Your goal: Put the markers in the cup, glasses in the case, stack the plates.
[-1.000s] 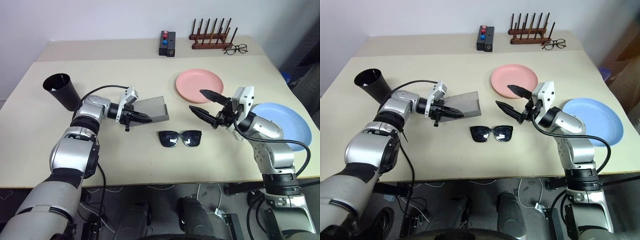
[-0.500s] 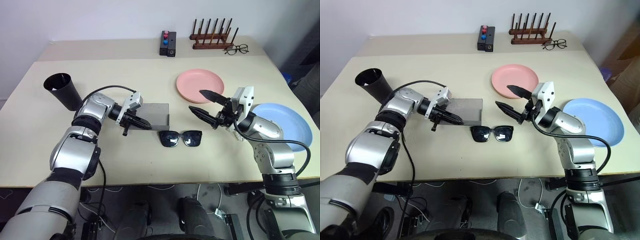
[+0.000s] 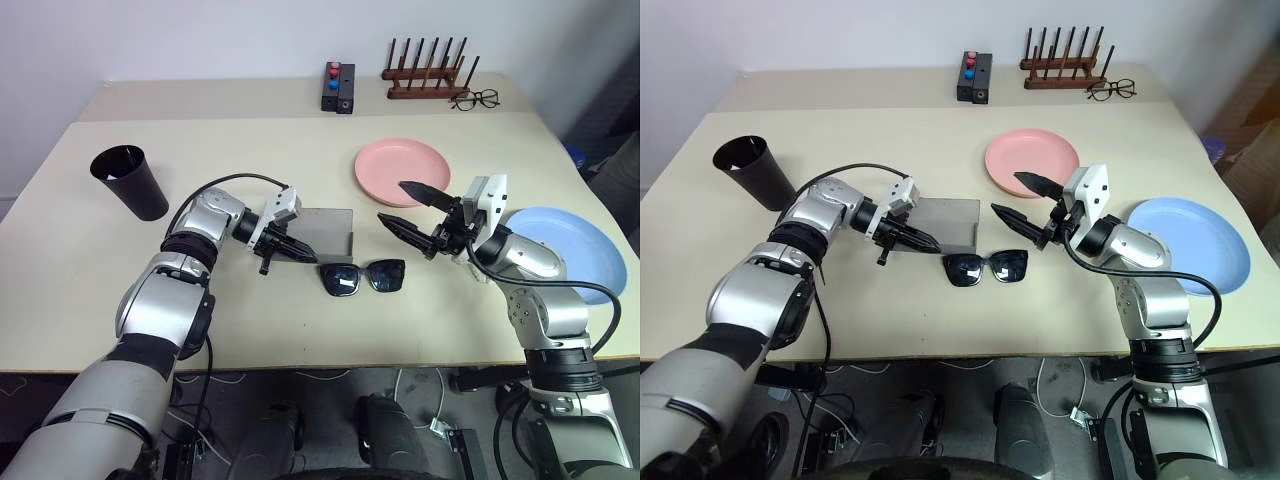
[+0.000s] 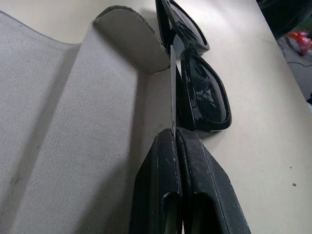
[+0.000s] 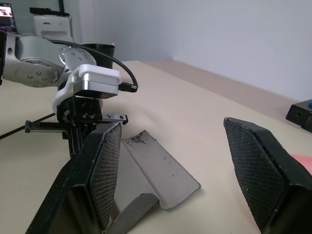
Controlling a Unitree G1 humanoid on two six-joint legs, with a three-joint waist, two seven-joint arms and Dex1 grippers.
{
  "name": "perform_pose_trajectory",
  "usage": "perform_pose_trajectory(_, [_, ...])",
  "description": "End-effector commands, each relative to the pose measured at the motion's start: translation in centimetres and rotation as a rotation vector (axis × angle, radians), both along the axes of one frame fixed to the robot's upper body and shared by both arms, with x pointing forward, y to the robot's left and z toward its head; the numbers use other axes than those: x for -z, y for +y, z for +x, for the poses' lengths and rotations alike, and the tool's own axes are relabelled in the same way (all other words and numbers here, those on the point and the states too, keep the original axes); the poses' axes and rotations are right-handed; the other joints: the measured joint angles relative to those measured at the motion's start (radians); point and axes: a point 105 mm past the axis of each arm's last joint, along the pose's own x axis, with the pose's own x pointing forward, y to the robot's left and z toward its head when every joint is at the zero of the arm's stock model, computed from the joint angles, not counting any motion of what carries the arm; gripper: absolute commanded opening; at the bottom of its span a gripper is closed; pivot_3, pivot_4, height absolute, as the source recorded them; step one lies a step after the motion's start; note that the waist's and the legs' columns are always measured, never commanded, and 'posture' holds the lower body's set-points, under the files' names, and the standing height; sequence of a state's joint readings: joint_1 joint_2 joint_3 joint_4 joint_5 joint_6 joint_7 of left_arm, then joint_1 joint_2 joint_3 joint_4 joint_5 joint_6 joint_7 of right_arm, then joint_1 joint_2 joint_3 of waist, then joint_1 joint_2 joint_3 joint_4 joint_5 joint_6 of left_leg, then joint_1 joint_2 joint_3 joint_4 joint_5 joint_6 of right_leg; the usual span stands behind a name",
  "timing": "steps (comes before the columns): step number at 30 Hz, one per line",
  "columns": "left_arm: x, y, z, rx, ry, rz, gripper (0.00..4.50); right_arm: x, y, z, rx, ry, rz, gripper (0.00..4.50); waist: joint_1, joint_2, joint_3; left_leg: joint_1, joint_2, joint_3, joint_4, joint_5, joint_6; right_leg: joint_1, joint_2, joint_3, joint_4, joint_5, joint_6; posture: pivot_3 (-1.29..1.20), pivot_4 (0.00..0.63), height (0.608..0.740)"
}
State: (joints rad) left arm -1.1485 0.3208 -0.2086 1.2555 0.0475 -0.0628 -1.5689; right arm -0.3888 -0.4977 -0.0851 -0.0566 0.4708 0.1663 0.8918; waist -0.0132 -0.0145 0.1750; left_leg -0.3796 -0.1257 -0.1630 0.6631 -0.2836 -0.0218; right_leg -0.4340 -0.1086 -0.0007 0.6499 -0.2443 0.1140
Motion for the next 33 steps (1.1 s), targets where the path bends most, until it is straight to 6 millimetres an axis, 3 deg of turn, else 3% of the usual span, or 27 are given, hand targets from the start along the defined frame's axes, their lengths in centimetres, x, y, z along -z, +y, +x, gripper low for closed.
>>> perform_pose_trajectory(1, [-0.6,-0.2,0.3,0.002,-0.035,-0.001,1.18,-1.3,0.4,-0.6,-0.016,-0.061,-0.009,3.40,-0.001,0.000,0.000,0.000,0.000,0.000,0.000,0.000,0.000,0.000,0.000,0.000,0.000,0.000,0.000,0.00,0.150,0.740])
perform_pose_trajectory(7, [-1.2,-0.2,0.8,-0.028,-0.072,-0.020,4.11,-1.2,0.5,-0.5,-0.022,-0.058,-0.004,3.40,-0.001,0.000,0.000,0.000,0.000,0.000,0.000,0.000,0.000,0.000,0.000,0.000,0.000,0.000,0.000,0.00,0.150,0.740])
perform_pose_trajectory(19, [-8.3,0.6,2.1,-0.087,-0.154,-0.285,4.11,-0.7,1.6,-1.5,-0.113,-0.005,-0.148,3.40,-0.005,0.000,0.000,-0.001,0.000,0.000,0.000,0.000,0.000,-0.001,0.000,0.000,0.000,0.000,0.000,0.00,0.150,0.740])
perform_pose_trajectory(22, [-10.0,2.0,1.8,-0.097,-0.160,-0.361,4.11,0.1,2.0,-1.7,-0.081,-0.055,-0.329,3.40,-0.004,0.000,0.000,-0.002,0.000,0.000,0.000,0.000,0.000,-0.002,0.000,0.000,0.000,0.000,0.000,0.00,0.150,0.740])
perform_pose_trajectory(28, [-8.9,6.2,-0.1,-0.151,-0.164,-0.387,4.11,2.2,3.7,-2.6,-0.120,-0.005,-0.564,3.40,-0.016,0.001,0.000,-0.004,0.001,0.001,0.000,0.000,0.000,-0.006,0.000,0.001,0.002,0.000,0.000,0.00,0.150,0.740])
perform_pose_trajectory(33, [-9.0,8.0,-2.9,-0.168,-0.205,-0.426,4.11,3.8,4.5,-2.8,-0.144,0.076,-0.708,3.40,-0.012,0.001,0.000,-0.010,0.000,-0.001,0.004,0.000,0.000,-0.010,0.000,0.001,0.003,0.000,0.000,0.00,0.150,0.740])
